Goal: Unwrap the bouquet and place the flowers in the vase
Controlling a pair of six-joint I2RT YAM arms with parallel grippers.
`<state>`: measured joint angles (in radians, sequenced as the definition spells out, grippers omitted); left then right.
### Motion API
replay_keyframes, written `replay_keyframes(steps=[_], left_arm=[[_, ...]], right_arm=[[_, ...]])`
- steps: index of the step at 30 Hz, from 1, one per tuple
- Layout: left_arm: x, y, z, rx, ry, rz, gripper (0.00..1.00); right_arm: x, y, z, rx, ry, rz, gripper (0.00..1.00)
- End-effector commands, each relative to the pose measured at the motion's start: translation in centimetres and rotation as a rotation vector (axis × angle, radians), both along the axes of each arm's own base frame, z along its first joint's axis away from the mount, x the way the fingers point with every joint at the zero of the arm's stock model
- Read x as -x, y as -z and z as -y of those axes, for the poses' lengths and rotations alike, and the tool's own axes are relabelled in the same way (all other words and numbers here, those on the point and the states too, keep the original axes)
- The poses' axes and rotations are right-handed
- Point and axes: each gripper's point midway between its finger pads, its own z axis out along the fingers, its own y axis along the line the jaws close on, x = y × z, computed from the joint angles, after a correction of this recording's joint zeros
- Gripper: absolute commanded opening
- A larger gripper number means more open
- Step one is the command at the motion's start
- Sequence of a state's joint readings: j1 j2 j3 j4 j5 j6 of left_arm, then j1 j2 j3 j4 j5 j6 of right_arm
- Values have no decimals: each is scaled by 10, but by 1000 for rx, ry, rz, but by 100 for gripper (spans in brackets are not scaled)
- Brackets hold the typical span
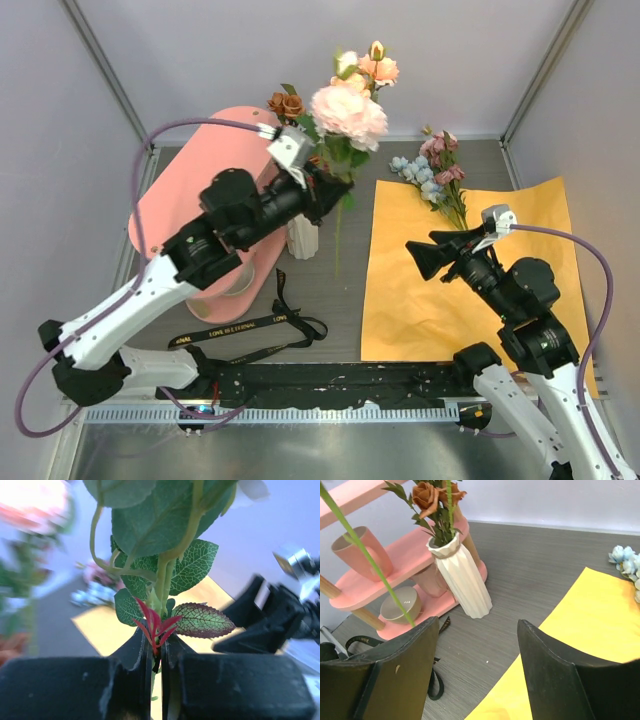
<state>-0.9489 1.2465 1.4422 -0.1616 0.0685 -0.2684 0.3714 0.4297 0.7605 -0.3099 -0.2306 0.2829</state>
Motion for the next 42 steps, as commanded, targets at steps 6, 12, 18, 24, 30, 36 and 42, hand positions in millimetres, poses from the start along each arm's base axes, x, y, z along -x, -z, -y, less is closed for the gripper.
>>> replay_keyframes(steps=[6, 12, 18, 24, 30, 36, 42], left_arm=[[-41, -112, -116, 50, -564, 382, 0], [-61, -133, -118, 15, -685, 469, 0], [-75, -133, -109, 22, -722, 463, 0], [-81, -120, -103, 36, -734, 441, 0], [-86, -100, -104, 67, -764, 412, 0], [-91, -74, -102, 40, -782, 385, 0], [-93, -44, -111, 26, -828, 334, 11]], right_arm=[[-1, -3, 11, 60, 74, 28, 71], [3, -5, 8, 72, 60, 35, 72], [7, -5, 7, 87, 48, 40, 73], [9, -7, 11, 113, 64, 56, 73], [10, -3, 10, 121, 55, 51, 73], [11, -1, 10, 125, 53, 44, 73], [9, 1, 15, 118, 85, 32, 74]])
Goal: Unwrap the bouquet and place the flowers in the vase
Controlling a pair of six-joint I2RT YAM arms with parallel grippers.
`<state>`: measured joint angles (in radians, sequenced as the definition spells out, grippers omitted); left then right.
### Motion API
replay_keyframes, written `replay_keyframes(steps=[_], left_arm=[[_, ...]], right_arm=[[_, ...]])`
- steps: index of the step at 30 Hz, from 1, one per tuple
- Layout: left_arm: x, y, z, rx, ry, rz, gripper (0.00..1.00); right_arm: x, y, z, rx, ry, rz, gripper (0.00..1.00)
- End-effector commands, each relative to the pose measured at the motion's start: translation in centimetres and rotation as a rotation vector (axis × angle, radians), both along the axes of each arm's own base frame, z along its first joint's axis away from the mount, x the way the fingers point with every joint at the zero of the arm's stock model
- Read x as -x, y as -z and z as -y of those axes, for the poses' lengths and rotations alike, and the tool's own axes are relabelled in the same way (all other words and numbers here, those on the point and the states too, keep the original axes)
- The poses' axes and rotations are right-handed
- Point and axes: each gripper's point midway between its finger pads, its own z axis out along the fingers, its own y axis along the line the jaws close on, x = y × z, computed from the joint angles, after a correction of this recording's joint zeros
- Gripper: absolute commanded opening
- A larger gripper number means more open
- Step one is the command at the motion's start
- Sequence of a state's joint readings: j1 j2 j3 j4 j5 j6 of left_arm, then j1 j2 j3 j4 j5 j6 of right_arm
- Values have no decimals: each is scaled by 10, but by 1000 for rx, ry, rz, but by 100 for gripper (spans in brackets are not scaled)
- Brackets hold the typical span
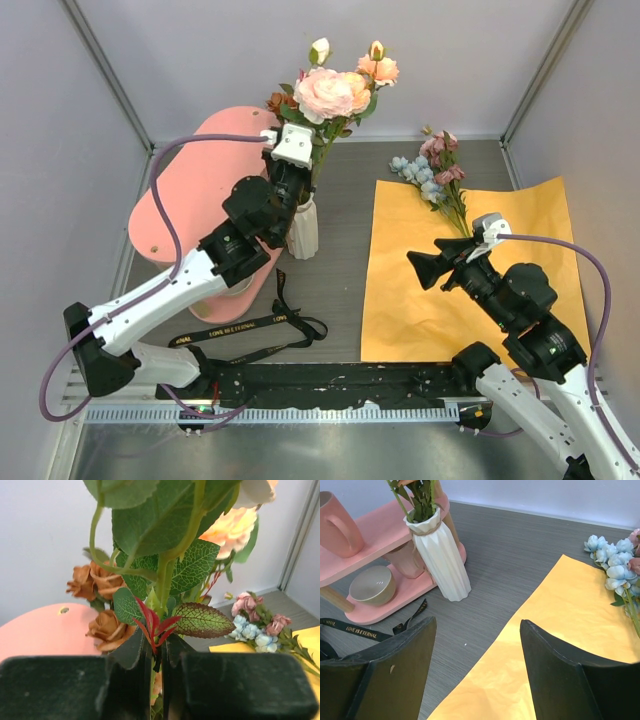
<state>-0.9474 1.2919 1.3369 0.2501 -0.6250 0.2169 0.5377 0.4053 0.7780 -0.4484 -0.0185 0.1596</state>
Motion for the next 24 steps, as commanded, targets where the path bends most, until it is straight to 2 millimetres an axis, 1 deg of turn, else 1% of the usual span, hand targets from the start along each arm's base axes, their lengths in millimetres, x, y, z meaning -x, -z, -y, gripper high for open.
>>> replay_keyframes(steps=[1, 2, 3, 4, 5, 6, 9, 11, 12, 13, 15, 16, 17, 18, 19, 20, 21, 22, 23, 24], left_arm=[[8, -17, -26, 155, -63, 30, 20], [7, -8, -30, 156, -85, 12, 31], [9, -6, -33, 181, -89, 4, 54], [9, -3, -36, 192, -100, -5, 64], [8, 4, -42, 197, -132, -28, 71], [11, 4, -46, 236, -133, -41, 85], [14, 14, -53, 235, -150, -91, 98], [21, 16, -58, 287, -134, -127, 100], [24, 17, -58, 296, -115, -137, 100], [30, 17, -62, 325, -96, -158, 100], [38, 16, -60, 348, -46, -185, 100], [47, 18, -63, 362, -17, -220, 100], [52, 19, -62, 368, 11, -240, 100], [60, 29, -55, 331, 70, -288, 100], [70, 27, -56, 365, 114, -309, 100], [78, 29, -55, 360, 156, -330, 100], [92, 39, -43, 318, 259, -380, 100], [102, 44, -39, 314, 310, -408, 100], [116, 43, -40, 315, 372, -420, 100], [127, 52, -40, 288, 413, -458, 100]], right_arm=[[1, -21, 8, -30, 41, 49, 74], [1, -20, 9, -32, 41, 46, 74], [2, -21, 9, -35, 44, 46, 73], [2, -21, 9, -35, 44, 42, 73], [2, -20, 10, -37, 48, 38, 74], [3, -20, 10, -40, 46, 31, 74], [4, -19, 11, -50, 58, 14, 73], [4, -18, 11, -69, 61, 1, 74], [5, -18, 11, -77, 62, -4, 73], [4, -16, 10, -84, 61, -16, 73], [2, -10, 7, -82, 58, -40, 73], [2, -9, 6, -88, 59, -51, 73], [0, -3, 5, -79, 61, -70, 73], [-2, 0, 4, -73, 63, -79, 73], [-4, 4, 3, -62, 65, -92, 73], [-6, 10, 3, -52, 68, -102, 73], [-8, 15, 2, -36, 70, -112, 73], [-11, 26, 2, 0, 74, -132, 73], [-14, 32, 3, 19, 80, -142, 73], [-15, 38, 3, 39, 81, -151, 73]])
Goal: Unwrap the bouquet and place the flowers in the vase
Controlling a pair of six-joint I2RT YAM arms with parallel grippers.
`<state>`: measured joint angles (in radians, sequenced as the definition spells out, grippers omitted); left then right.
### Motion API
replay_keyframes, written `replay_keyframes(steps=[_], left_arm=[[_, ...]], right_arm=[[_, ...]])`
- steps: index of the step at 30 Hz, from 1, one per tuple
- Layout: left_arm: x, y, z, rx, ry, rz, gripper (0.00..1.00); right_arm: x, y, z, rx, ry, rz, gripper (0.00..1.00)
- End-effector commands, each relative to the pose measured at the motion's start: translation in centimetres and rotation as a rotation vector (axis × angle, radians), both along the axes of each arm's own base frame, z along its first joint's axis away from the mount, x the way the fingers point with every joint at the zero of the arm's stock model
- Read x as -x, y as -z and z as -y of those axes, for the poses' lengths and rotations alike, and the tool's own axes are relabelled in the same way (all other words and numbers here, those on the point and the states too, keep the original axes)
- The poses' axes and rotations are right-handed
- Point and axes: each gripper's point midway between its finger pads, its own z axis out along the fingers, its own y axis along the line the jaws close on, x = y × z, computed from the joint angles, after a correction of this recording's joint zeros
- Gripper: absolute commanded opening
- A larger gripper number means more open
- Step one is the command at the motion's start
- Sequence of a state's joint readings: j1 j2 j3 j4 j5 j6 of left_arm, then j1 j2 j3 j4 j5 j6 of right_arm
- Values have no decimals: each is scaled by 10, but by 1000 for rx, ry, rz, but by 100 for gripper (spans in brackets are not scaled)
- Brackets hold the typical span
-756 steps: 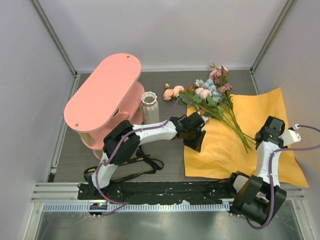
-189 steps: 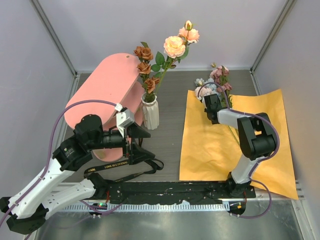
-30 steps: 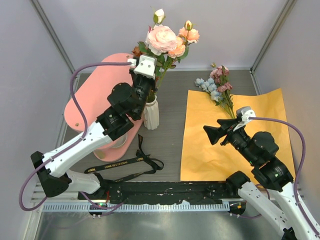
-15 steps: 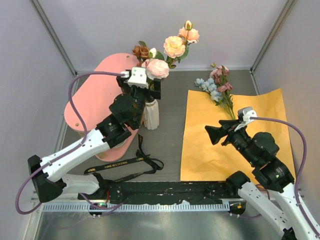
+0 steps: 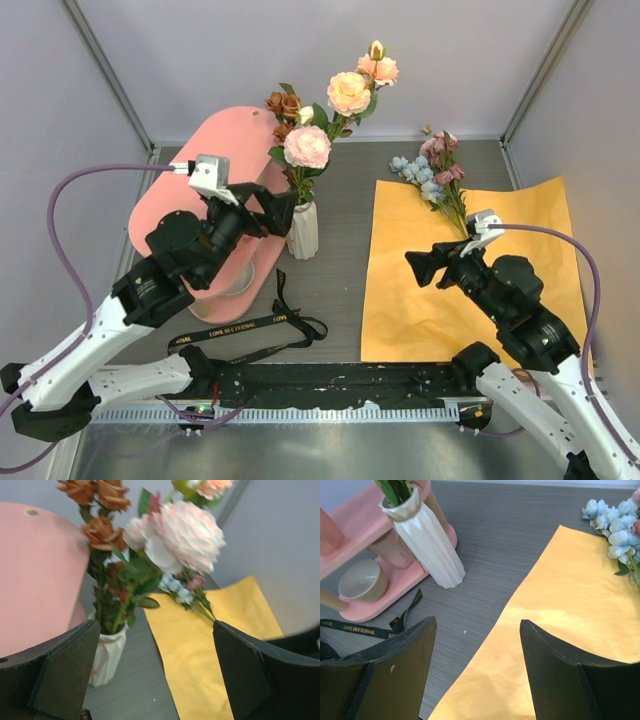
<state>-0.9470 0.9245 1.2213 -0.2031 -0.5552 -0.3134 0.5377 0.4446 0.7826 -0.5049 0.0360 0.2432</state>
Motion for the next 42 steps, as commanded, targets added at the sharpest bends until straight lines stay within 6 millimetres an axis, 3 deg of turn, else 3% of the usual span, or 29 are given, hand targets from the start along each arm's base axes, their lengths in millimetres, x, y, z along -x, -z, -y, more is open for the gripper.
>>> replay_keyframes(steps=[1, 2, 3, 5, 7, 11, 14, 15, 16, 19, 21, 22, 26, 29, 33, 36, 42], left_arm=[[66, 33, 28, -19, 387, -152, 100], [77, 34, 24, -13, 429, -159, 100], [86, 49, 24, -41, 461, -198, 100], [111, 55, 24, -38, 576, -207, 100], [126, 74, 25, -62, 649, -241, 100], [158, 78, 24, -57, 800, -219, 100], [170, 76, 15, -78, 838, -184, 100], [173, 75, 10, -79, 841, -159, 100], [175, 75, 8, -75, 846, -146, 100], [186, 73, 5, -56, 893, -106, 100], [195, 75, 7, -46, 940, -107, 100], [199, 76, 6, -35, 953, -111, 100], [205, 83, 5, -6, 976, -109, 100], [207, 85, 2, 0, 980, -97, 100], [212, 90, -1, -20, 992, -113, 100], [217, 93, -6, -36, 1002, -128, 100], [223, 101, -17, -74, 999, -144, 100]], right_arm=[[-13, 33, -3, 90, 9, -66, 73], [-16, 40, -4, 127, -2, -71, 73], [-17, 49, -7, 149, -18, -92, 73], [-26, 64, -13, 191, -29, -154, 73], [-36, 79, -24, 223, -58, -219, 71], [-63, 102, -23, 308, 21, -308, 72], [-90, 120, 10, 505, 208, -350, 73], [-97, 134, 24, 616, 257, -379, 75], [-107, 130, 49, 722, 391, -358, 77], [-122, 138, 87, 935, 506, -371, 77], [-133, 142, 97, 948, 520, -377, 72], [-138, 146, 114, 958, 536, -395, 68], [-154, 160, 134, 940, 511, -403, 54], [-167, 169, 142, 1032, 439, -373, 53], [-185, 196, 155, 1022, 415, -421, 49], [-190, 211, 161, 1041, 400, -455, 41], [-197, 226, 177, 1149, 431, -492, 41]])
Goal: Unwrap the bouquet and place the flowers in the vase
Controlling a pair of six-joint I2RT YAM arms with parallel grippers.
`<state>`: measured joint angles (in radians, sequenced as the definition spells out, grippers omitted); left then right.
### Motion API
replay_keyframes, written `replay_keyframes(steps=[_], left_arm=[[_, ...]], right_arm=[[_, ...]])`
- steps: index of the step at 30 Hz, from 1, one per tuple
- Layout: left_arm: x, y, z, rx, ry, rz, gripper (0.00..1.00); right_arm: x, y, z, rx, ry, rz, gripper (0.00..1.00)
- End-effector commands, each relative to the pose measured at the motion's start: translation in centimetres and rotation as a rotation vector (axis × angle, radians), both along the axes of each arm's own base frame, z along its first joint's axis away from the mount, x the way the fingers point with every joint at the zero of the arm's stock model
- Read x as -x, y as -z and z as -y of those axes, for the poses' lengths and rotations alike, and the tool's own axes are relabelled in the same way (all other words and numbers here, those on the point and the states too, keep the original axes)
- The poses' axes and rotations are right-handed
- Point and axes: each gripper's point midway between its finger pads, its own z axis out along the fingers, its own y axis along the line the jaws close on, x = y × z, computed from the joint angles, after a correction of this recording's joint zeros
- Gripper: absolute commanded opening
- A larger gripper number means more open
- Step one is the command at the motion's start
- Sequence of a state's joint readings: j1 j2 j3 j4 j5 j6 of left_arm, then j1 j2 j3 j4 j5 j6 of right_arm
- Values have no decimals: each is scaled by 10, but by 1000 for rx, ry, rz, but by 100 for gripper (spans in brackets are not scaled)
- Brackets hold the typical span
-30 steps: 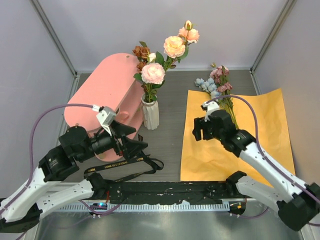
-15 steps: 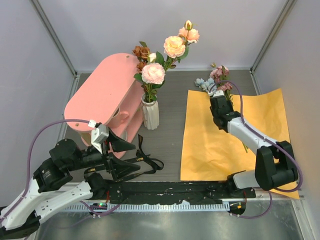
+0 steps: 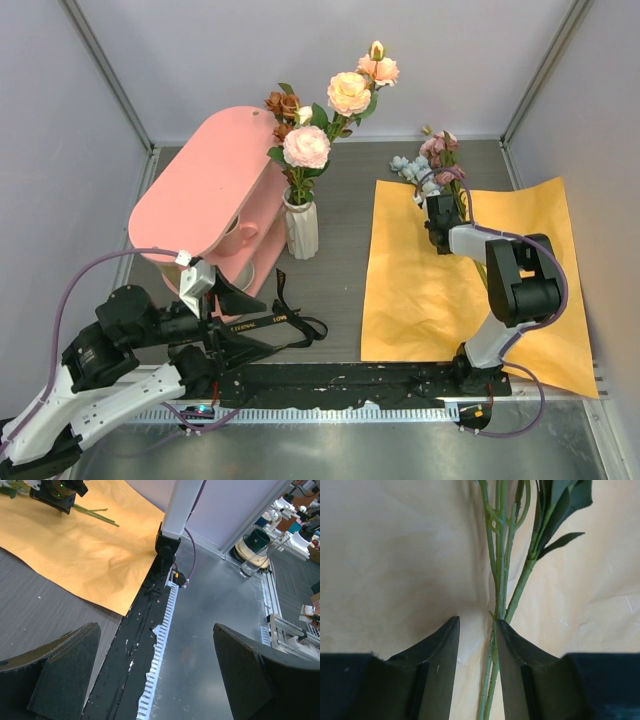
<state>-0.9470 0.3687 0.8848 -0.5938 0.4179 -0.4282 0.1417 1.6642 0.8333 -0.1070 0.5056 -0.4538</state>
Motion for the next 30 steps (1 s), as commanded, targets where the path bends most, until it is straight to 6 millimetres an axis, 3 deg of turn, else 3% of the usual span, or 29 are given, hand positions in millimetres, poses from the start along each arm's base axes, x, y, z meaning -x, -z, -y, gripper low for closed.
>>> replay_keyframes(steps=[1, 10, 18, 30], left_arm=[[11, -8, -12, 1, 24, 39, 100], [8, -3, -9, -13, 15, 22, 100], [3, -3, -1, -29, 23, 20, 100], [-1, -4, 4, -29, 20, 12, 100]], right_arm=[[-30, -20, 7, 83, -10, 79, 41], [-37, -28, 14, 130, 17, 92, 37], [-42, -53, 15, 129, 34, 161, 41], [-55, -18, 15, 101, 0, 79, 33]])
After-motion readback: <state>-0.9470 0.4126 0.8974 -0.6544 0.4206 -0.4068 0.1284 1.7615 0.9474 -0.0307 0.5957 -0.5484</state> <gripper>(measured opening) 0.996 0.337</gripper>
